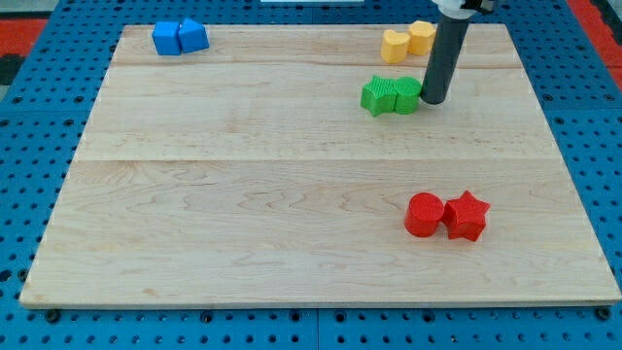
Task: Push the both green blocks to the left side of the board
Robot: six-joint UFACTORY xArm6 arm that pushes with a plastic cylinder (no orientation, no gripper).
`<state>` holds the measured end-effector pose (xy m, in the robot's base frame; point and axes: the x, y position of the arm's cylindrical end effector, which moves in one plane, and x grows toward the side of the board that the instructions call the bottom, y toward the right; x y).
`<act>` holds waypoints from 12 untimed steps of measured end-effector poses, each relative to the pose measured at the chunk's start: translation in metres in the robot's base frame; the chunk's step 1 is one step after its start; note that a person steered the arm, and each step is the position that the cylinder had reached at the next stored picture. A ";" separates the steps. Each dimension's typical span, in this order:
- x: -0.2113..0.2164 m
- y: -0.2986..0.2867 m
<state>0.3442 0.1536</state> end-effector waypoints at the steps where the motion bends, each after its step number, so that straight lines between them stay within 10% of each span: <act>1: 0.000 -0.001; 9: -0.001 -0.013; 11: -0.058 -0.045; 12: -0.013 -0.037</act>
